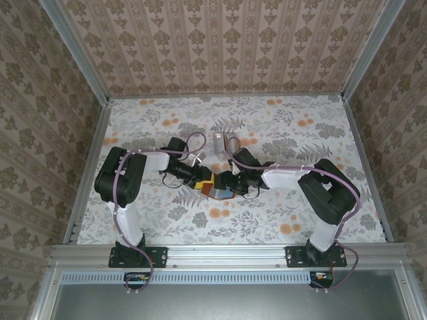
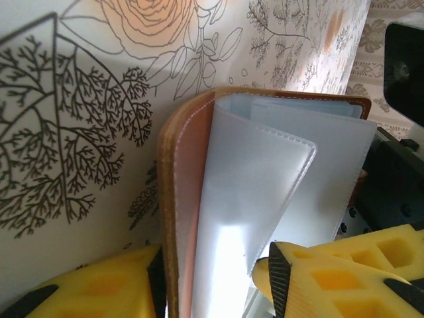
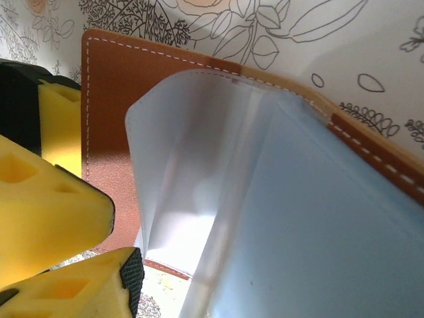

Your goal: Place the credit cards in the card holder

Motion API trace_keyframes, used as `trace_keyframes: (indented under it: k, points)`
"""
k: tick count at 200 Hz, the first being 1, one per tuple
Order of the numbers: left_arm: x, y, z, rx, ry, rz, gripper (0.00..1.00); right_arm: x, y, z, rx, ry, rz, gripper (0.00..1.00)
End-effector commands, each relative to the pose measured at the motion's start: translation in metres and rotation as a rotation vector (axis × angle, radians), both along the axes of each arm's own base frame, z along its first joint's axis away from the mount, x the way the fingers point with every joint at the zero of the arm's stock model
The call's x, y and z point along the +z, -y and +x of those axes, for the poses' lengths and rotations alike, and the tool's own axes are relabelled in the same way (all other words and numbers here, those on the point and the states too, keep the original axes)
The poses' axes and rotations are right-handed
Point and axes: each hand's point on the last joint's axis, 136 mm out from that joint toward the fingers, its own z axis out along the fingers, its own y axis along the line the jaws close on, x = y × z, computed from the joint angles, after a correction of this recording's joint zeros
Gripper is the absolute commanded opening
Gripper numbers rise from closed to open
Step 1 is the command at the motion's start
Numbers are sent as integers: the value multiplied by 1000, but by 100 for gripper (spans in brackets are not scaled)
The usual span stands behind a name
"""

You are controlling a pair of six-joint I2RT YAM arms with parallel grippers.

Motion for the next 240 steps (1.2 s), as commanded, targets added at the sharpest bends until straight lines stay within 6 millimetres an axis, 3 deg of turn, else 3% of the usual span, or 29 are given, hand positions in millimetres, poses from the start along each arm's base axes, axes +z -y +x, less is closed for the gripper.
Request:
trace_keyframes:
  k: [1,34,126,201,240]
  points:
    - [-5,-7,-1,6,-1,34,49,-9,-3,-4,29,-21,-29,66]
    - [-3,-8,-2,8,0,35,51,-7,-5,-1,15,-9,-9,71]
    - [20,-39,-3,93,84,4,59,-9,-18,9,-6,-28,44,67]
    - [29,-37,-14,56,120,-46,58,-2,-21,24,-78,-53,90,66]
    - [19,-30,-27,-22,125,-16,59,-8,-23,26,-102,-78,101,66]
